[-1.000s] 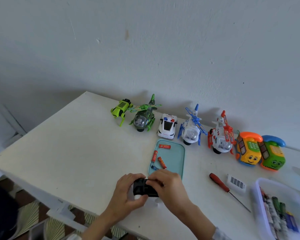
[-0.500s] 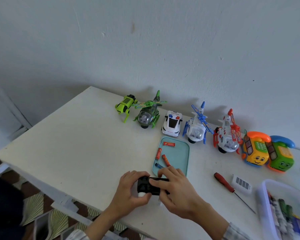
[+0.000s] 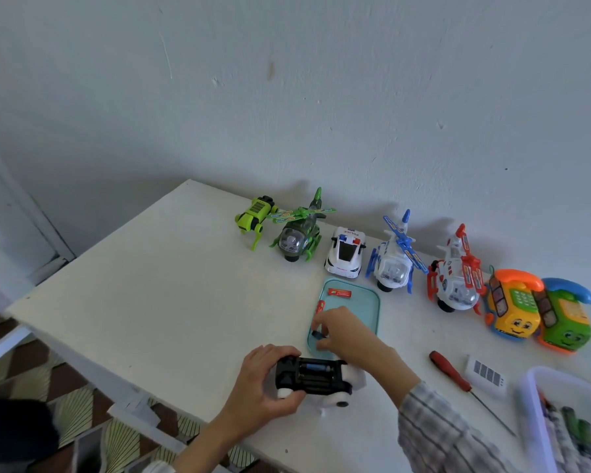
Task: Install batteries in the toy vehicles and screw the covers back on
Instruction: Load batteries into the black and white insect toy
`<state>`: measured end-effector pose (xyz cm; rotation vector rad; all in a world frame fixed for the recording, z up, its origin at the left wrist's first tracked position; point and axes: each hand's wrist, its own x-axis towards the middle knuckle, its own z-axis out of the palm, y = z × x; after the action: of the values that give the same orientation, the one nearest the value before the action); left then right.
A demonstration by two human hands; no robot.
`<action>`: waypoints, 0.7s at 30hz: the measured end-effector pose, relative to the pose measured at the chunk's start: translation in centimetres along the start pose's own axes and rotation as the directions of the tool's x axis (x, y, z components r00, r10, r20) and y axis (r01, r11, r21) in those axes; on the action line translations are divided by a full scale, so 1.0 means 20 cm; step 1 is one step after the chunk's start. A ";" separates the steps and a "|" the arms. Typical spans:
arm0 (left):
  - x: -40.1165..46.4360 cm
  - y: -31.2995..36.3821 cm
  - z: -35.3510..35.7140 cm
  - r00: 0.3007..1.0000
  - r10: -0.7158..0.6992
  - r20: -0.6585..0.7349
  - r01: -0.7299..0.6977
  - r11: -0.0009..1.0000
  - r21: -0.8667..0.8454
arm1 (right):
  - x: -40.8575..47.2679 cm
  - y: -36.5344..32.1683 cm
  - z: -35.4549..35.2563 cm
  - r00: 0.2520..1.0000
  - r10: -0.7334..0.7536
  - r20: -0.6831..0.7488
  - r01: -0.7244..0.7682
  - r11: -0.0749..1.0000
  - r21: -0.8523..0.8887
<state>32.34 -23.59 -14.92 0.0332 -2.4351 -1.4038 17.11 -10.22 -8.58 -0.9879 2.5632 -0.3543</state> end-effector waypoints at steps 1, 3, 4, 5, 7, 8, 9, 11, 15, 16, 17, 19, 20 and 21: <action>0.00 0.00 0.00 1.000 -0.003 0.002 0.003 1.000 0.000 | 0.01 0.00 0.00 1.000 0.001 0.007 -0.001 1.000 -0.016; 0.00 0.00 0.00 1.000 -0.007 0.006 0.007 1.000 0.004 | 0.02 0.01 0.00 1.000 -0.009 0.007 0.009 0.999 -0.033; 0.00 -0.01 0.00 1.000 -0.010 0.007 0.010 1.000 0.005 | 0.01 0.01 0.00 1.000 -0.015 -0.001 0.015 1.000 -0.020; 0.00 -0.01 0.00 1.000 -0.013 0.009 0.013 1.000 0.004 | 0.00 0.01 -0.01 0.999 -0.027 -0.024 0.027 1.000 0.013; 0.00 -0.01 0.00 1.000 -0.020 0.012 0.020 1.000 0.003 | -0.03 0.01 -0.03 0.994 -0.032 -0.101 0.044 0.992 0.117; 0.00 -0.01 0.00 1.000 -0.022 0.013 0.022 1.000 -0.002 | -0.05 0.00 -0.05 0.988 -0.023 -0.150 0.051 0.982 0.180; -0.01 -0.02 0.00 1.000 -0.024 0.014 0.024 1.000 -0.006 | -0.08 -0.02 -0.07 0.980 -0.008 -0.198 0.060 0.965 0.254; -0.01 -0.02 0.00 1.000 -0.024 0.014 0.024 1.000 -0.011 | -0.17 -0.06 -0.09 0.962 0.025 -0.273 0.092 0.908 0.408; -0.01 -0.01 -0.01 1.000 -0.014 0.001 0.015 1.000 -0.011 | -0.35 -0.13 -0.10 0.949 0.083 -0.303 0.118 0.801 0.587; -0.01 -0.01 -0.01 1.000 -0.010 -0.005 0.010 1.000 -0.008 | -0.39 -0.15 -0.09 0.952 0.102 -0.290 0.105 0.779 0.618; -0.01 0.00 -0.01 1.000 -0.008 -0.008 0.007 1.000 -0.005 | -0.42 -0.16 -0.08 0.952 0.123 -0.280 0.093 0.756 0.647; -0.01 0.00 -0.01 1.000 -0.004 -0.011 0.004 1.000 -0.003 | -0.47 -0.17 -0.05 0.946 0.172 -0.274 0.075 0.707 0.704; -0.01 0.00 -0.01 1.000 -0.005 -0.009 0.005 1.000 -0.002 | -0.49 -0.17 -0.04 0.942 0.202 -0.269 0.070 0.663 0.745; -0.01 0.00 -0.01 1.000 -0.005 -0.007 0.005 1.000 0.000 | -0.50 -0.17 -0.02 0.937 0.236 -0.259 0.073 0.593 0.802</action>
<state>32.55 -23.63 -14.89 0.0448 -2.4311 -1.4031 25.76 -5.88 -4.43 -0.4551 2.2412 -1.6201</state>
